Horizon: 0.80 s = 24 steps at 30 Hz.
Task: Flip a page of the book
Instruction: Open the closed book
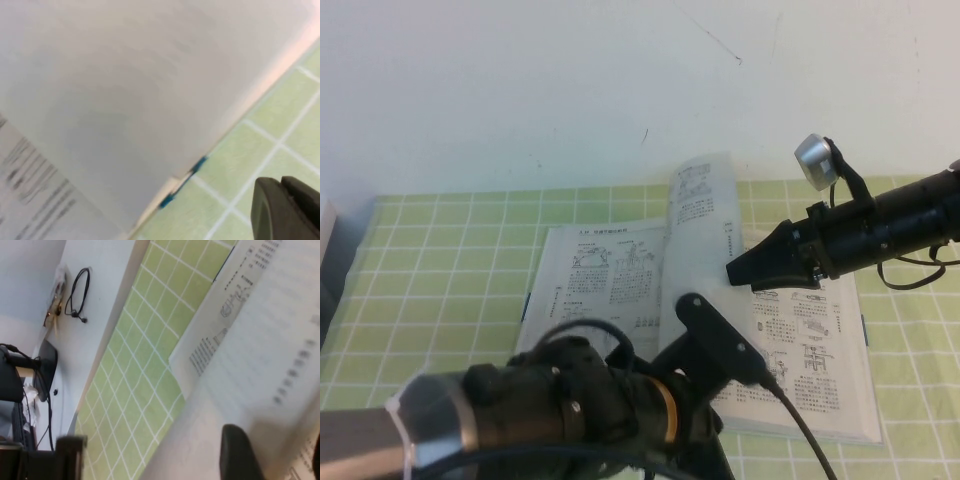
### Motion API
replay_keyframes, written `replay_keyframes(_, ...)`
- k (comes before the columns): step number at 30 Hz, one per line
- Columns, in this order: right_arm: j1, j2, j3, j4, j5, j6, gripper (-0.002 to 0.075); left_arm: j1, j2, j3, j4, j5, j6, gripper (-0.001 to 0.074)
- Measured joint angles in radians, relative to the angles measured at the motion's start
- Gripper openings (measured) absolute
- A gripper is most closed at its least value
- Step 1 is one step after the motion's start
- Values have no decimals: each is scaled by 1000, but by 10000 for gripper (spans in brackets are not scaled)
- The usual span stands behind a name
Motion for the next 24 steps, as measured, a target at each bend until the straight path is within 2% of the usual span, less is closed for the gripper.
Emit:
replay_keyframes(5,2,0,0,4,3,7,316,-56,9,34,208,-94,-203,-4)
replay_keyframes(12,2,0,0,6,3,23,314,-29,18,34,491,-164,-509,-4)
replay_keyframes(15,2,0,0,13,3,23,314,-16,40,16,554,-208,-630,-4)
replay_keyframes(24,2,0,0,64,3,32,314,-12,165,-101,597,-217,-675,-4)
